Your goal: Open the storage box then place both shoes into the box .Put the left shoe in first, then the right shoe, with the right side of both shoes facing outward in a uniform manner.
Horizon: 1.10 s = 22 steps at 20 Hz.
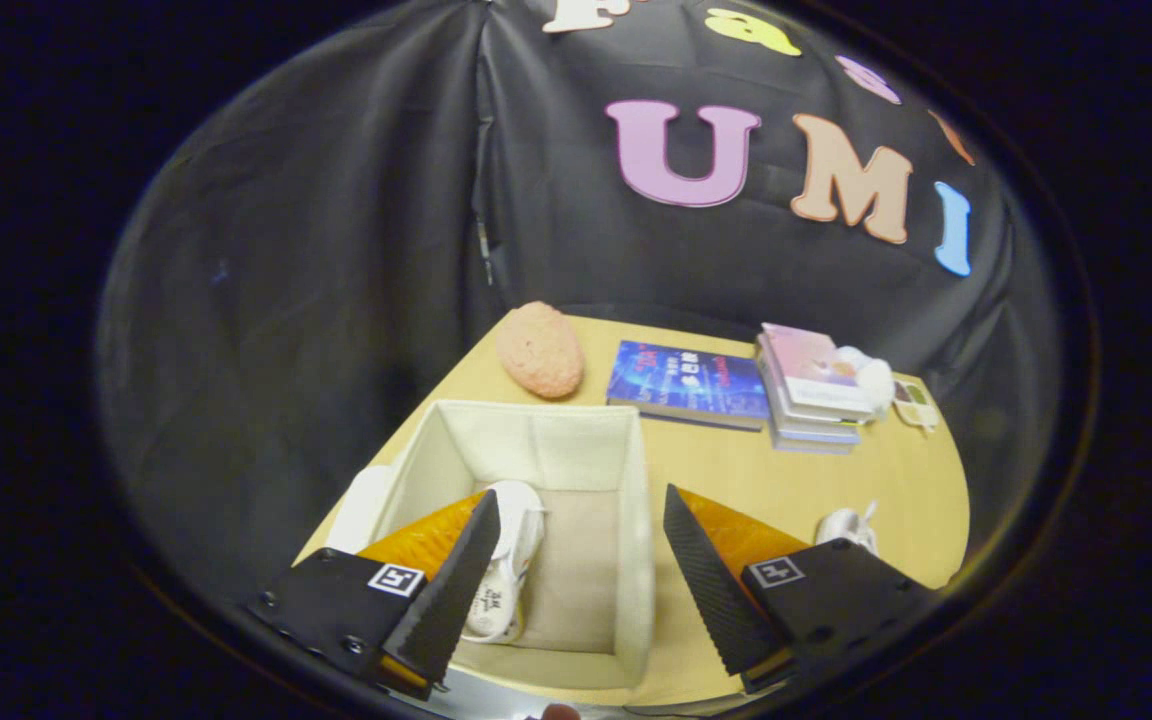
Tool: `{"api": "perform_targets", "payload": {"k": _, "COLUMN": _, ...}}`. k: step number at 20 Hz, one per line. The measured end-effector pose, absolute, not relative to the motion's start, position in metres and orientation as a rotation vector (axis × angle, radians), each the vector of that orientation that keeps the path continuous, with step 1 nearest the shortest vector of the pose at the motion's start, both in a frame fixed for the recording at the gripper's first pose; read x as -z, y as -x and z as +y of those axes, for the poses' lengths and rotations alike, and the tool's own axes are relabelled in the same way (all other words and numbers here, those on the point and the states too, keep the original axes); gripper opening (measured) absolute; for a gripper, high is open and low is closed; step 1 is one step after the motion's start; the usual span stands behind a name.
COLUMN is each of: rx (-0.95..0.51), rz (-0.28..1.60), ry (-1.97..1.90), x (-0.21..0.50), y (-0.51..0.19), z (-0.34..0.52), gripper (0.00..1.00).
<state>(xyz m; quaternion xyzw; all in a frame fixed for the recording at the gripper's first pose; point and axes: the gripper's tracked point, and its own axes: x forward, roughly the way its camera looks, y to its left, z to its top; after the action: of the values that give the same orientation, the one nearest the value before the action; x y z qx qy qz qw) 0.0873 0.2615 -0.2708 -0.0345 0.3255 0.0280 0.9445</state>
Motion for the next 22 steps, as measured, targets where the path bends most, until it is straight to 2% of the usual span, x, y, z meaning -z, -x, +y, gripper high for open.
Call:
{"api": "perform_targets", "payload": {"k": 5, "rx": 0.088, "rz": 0.676, "ry": 0.111, "x": 0.272, "y": -0.07, "z": 0.154, "gripper": 1.0}}
{"api": "perform_targets", "payload": {"k": 13, "rx": 0.306, "rz": 0.877, "ry": 0.159, "x": 0.336, "y": -0.01, "z": -0.004, "gripper": 1.0}}
{"api": "perform_targets", "payload": {"k": 22, "rx": 0.385, "rz": 1.03, "ry": 0.139, "x": 0.396, "y": 0.031, "z": -0.093, "gripper": 1.0}}
